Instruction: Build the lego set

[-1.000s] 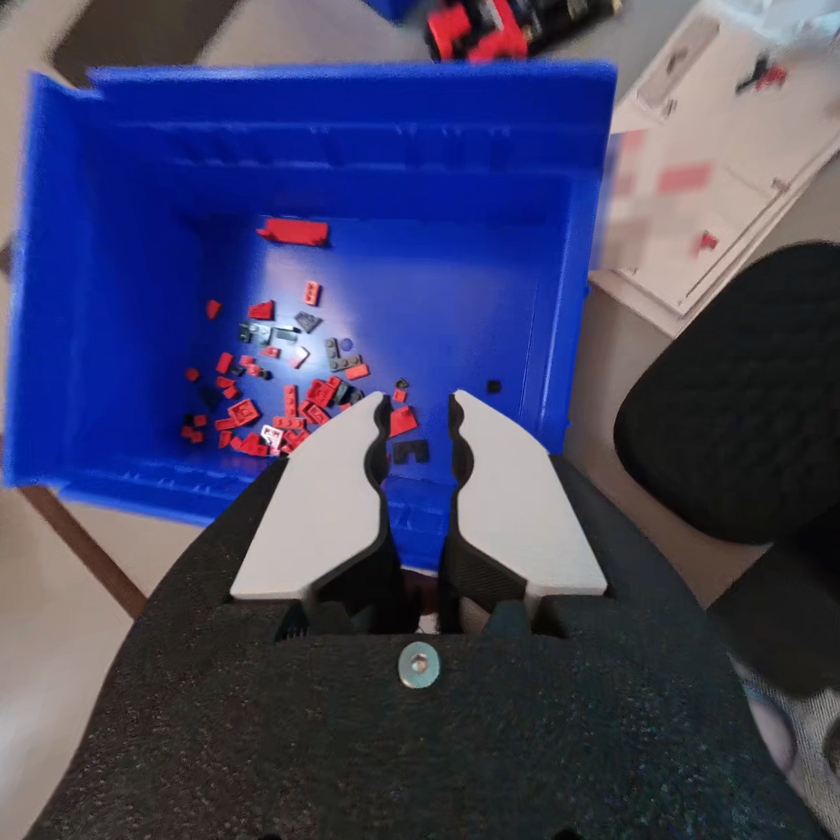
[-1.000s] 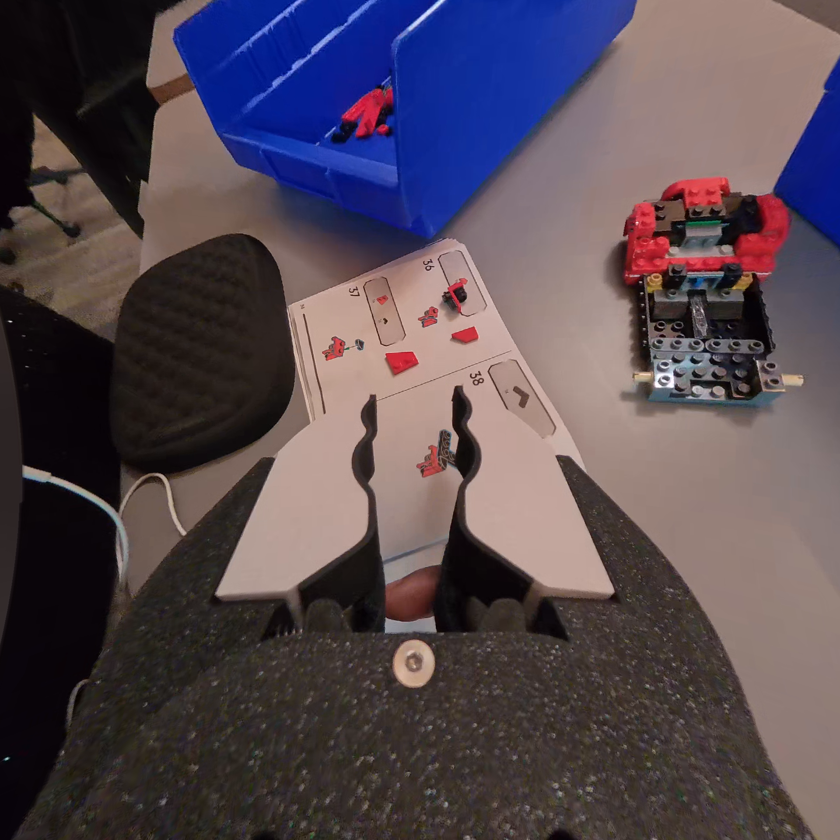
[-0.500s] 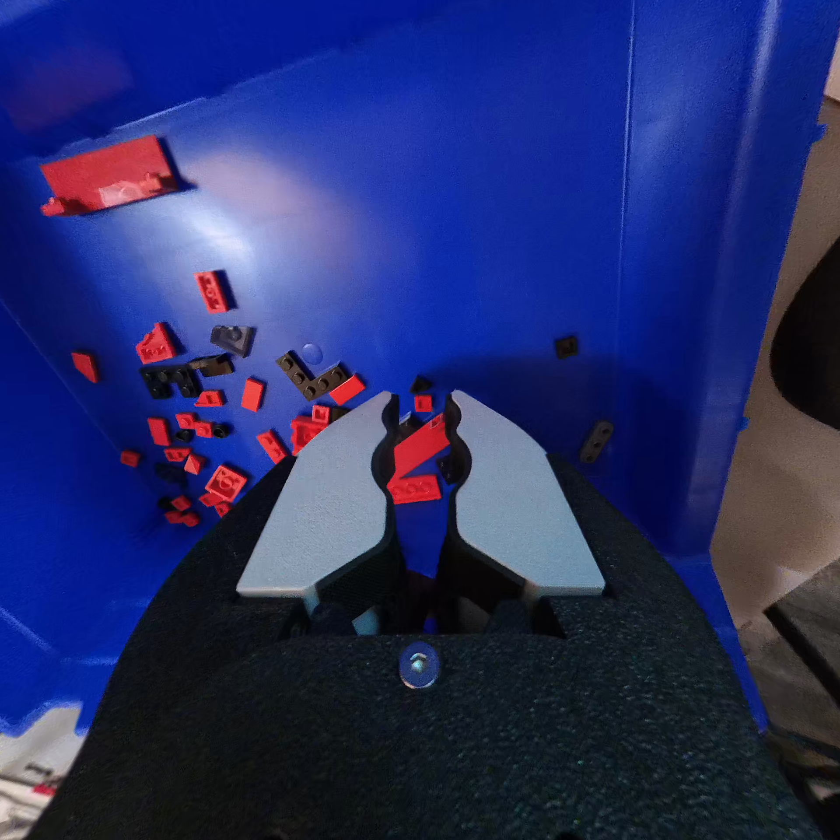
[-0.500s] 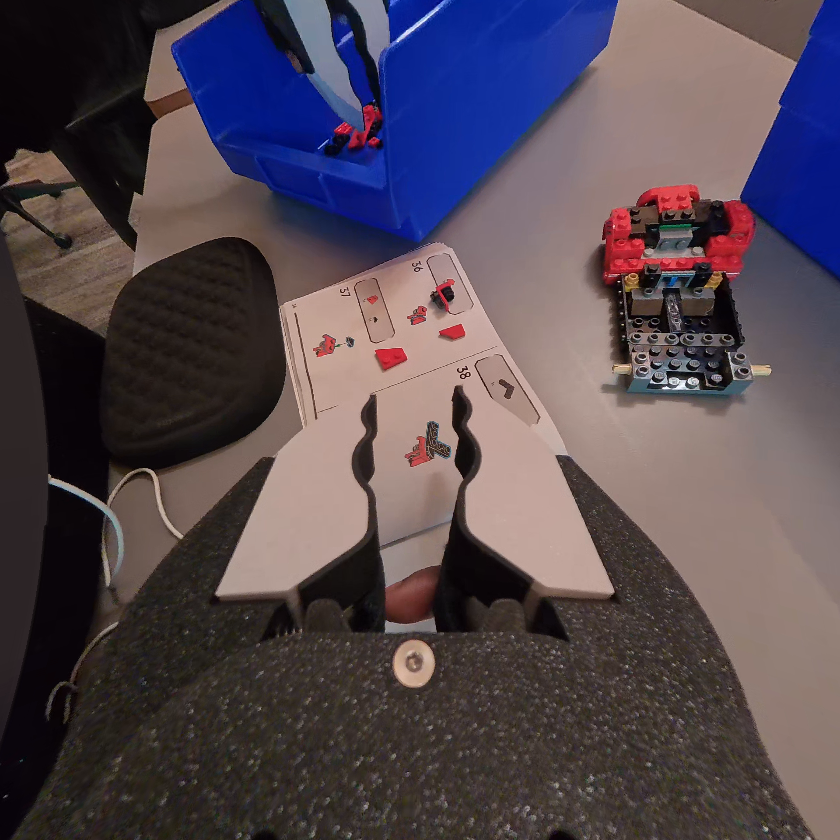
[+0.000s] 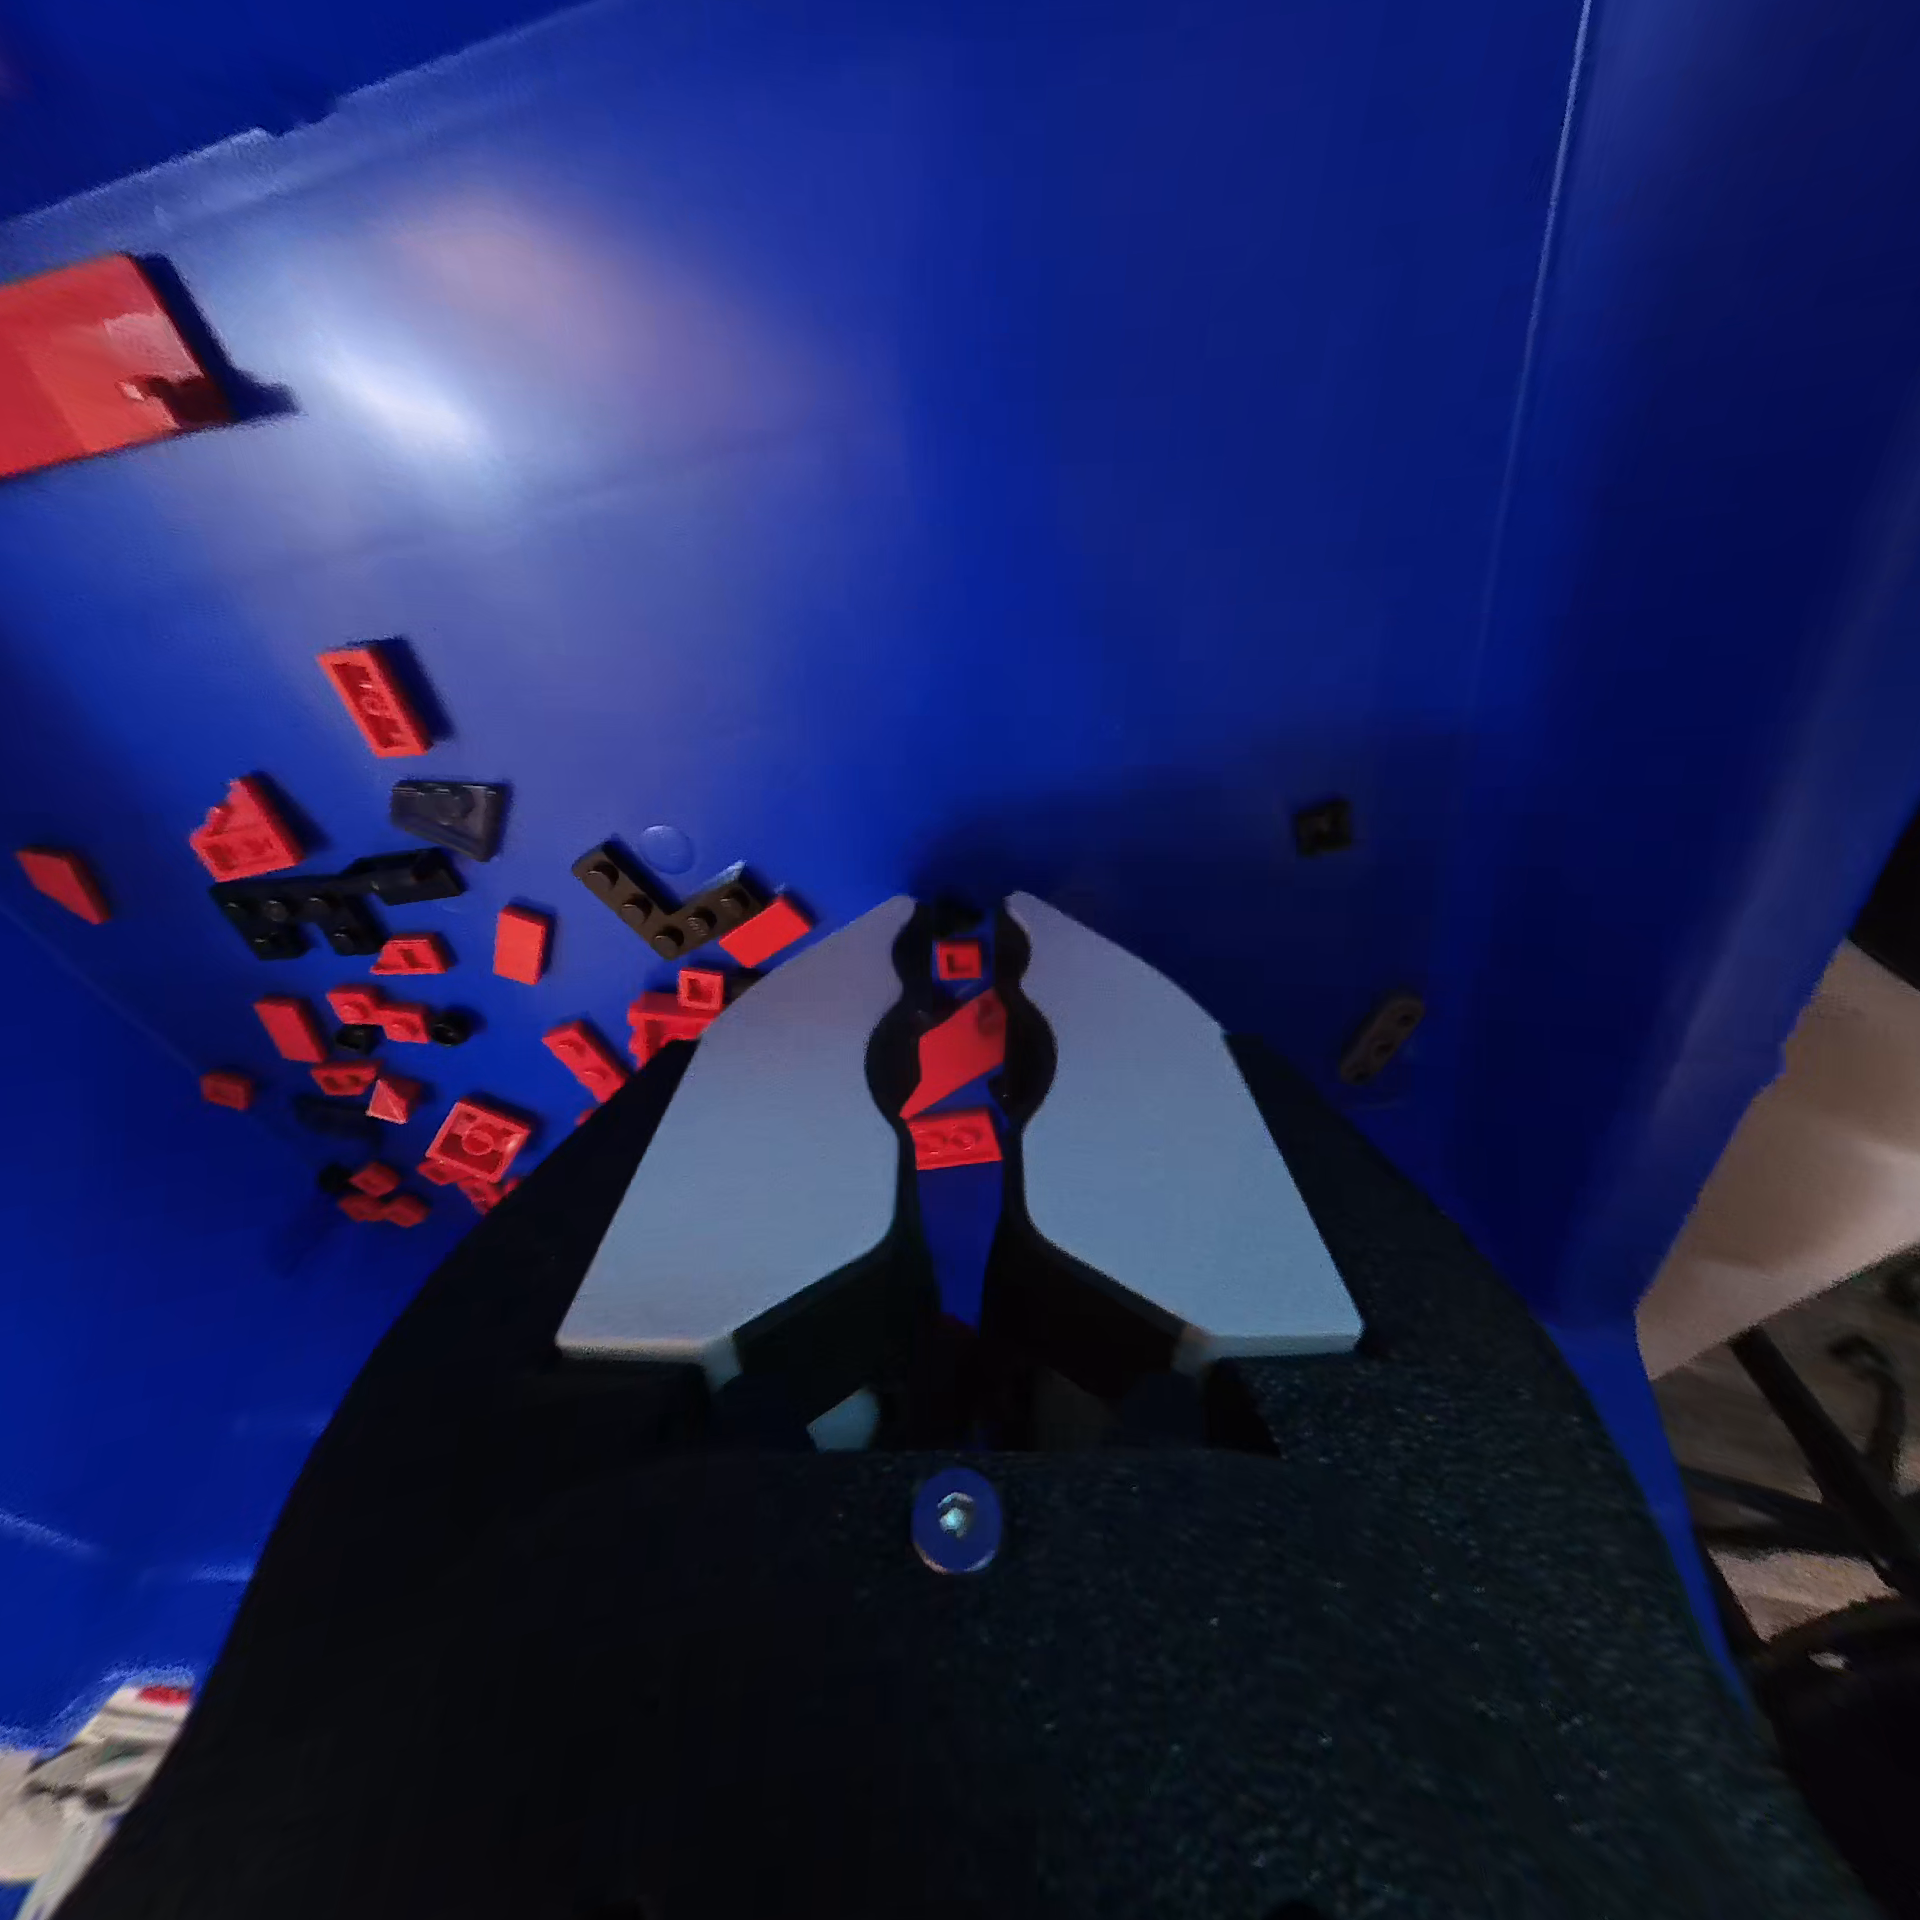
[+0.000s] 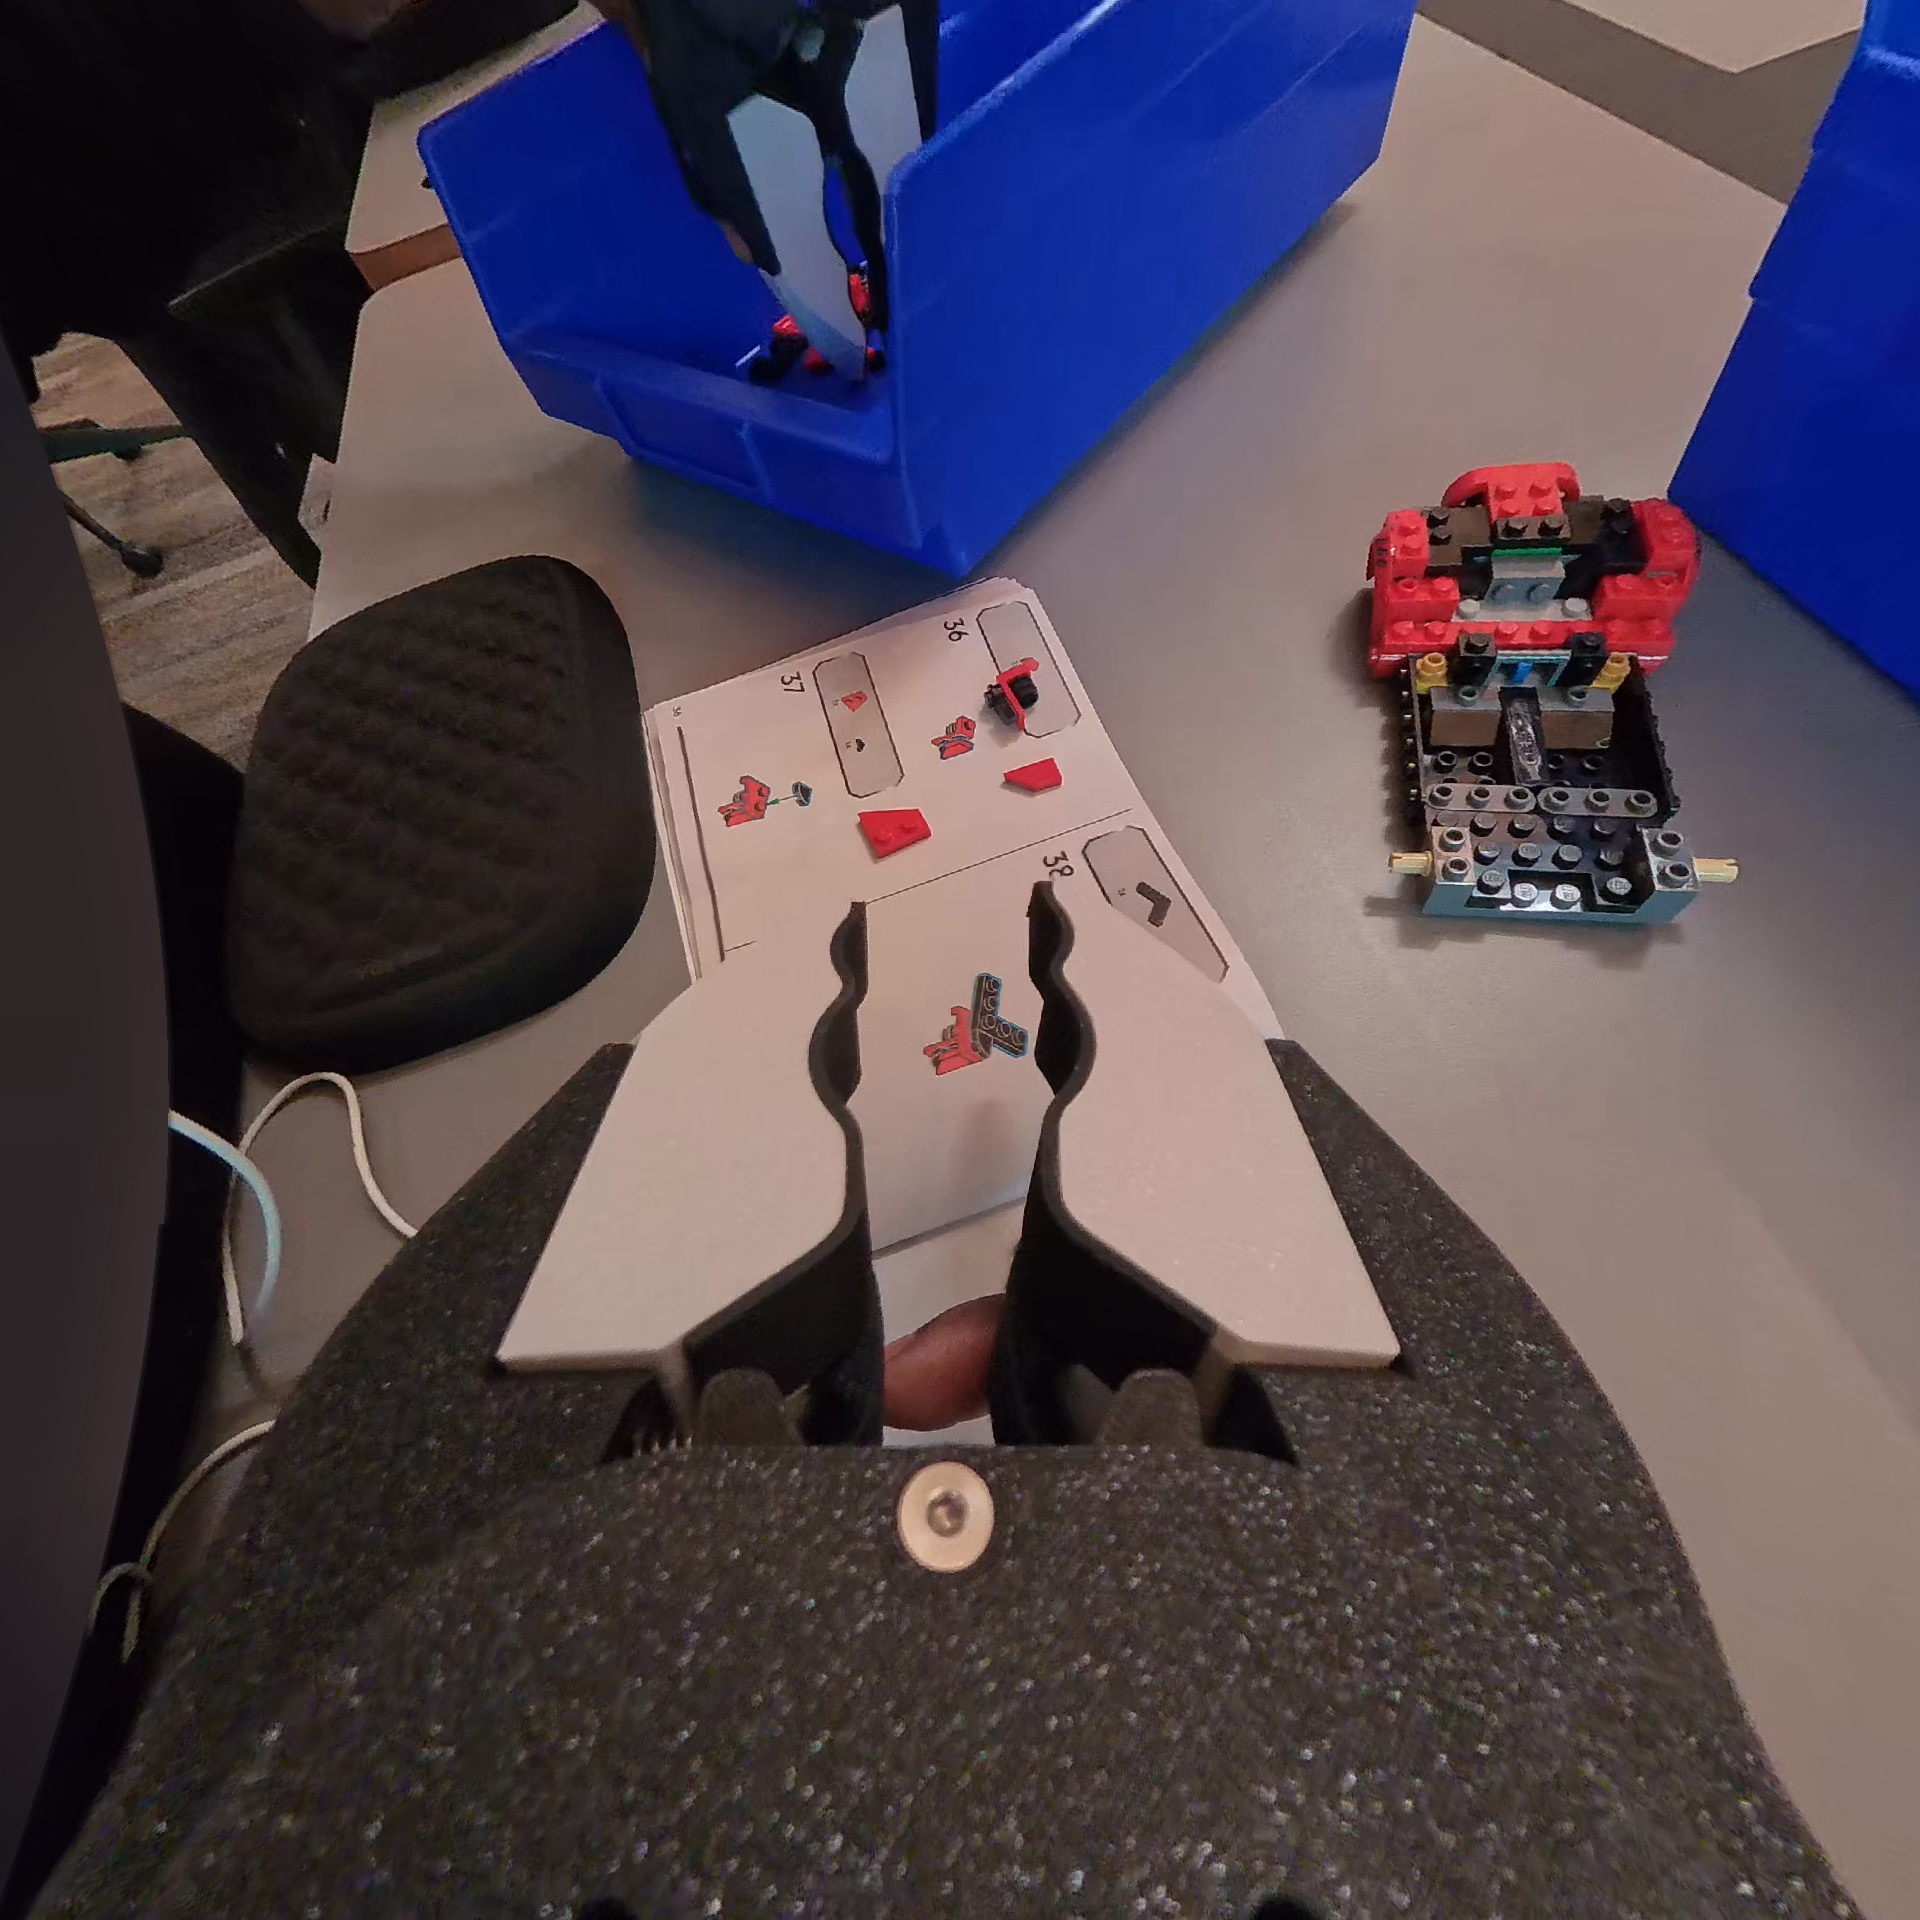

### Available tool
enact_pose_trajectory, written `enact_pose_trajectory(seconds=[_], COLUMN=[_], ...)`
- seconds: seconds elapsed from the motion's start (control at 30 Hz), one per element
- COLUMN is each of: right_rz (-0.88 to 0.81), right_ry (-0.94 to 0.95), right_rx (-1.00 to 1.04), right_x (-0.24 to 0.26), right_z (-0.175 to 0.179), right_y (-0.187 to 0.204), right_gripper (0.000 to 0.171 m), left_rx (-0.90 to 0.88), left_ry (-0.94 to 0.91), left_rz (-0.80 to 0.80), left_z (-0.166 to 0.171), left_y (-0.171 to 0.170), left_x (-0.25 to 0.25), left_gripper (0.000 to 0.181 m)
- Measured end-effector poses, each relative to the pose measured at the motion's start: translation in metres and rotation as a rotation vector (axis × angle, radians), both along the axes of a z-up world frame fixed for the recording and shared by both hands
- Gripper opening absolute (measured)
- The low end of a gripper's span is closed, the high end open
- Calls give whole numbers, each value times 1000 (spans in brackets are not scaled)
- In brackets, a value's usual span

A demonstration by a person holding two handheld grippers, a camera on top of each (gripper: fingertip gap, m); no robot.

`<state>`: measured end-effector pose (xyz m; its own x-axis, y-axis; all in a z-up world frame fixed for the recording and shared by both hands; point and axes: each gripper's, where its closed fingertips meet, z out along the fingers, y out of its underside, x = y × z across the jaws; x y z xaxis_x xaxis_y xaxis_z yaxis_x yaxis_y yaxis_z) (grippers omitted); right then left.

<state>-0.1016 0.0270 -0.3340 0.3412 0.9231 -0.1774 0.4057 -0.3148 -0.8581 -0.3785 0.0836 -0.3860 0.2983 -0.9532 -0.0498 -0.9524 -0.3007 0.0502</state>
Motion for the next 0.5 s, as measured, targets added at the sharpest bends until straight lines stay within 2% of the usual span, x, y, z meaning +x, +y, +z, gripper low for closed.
enact_pose_trajectory(seconds=[0.1,0.17,0.23,0.3,0.37,0.43,0.5], right_rz=[7,10,13,21,37,112,224], right_ry=[3,0,4,19,56,127,199], right_rx=[7,12,21,32,58,136,265], right_x=[-1,-1,-1,-2,-8,-21,-37], right_z=[1,2,4,8,20,51,94], right_y=[-2,-2,-3,-4,-4,-14,-28], right_gripper=[30,30,30,30,27,24,23], left_rx=[-3,55,143,219,210,149,-1], left_ry=[4,-8,-182,-603,-1159,-1671,-2003], left_rz=[9,28,94,167,159,82,58], left_z=[0,6,30,80,153,226,263], left_y=[-1,6,12,11,-13,-53,-87], left_x=[0,-3,9,48,94,123,137], left_gripper=[8,8,8,7,7,7,7])
